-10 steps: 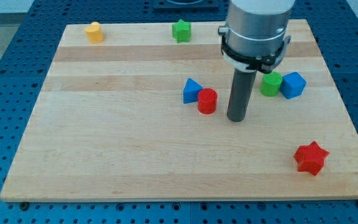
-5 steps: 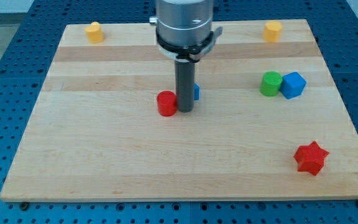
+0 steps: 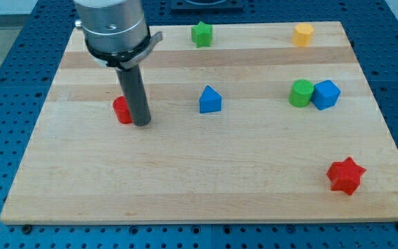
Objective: Place the red circle below the yellow heart
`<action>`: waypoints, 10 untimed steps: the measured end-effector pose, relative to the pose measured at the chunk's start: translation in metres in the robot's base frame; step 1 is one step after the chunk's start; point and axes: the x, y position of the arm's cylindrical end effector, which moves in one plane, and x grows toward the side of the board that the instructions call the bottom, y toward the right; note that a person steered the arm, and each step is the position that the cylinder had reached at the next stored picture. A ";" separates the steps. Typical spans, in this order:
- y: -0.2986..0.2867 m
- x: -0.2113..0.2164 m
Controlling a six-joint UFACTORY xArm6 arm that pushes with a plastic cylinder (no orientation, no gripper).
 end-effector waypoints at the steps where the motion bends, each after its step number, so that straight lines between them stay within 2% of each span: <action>1: -0.018 0.000; 6: -0.027 -0.048; 10: -0.053 -0.049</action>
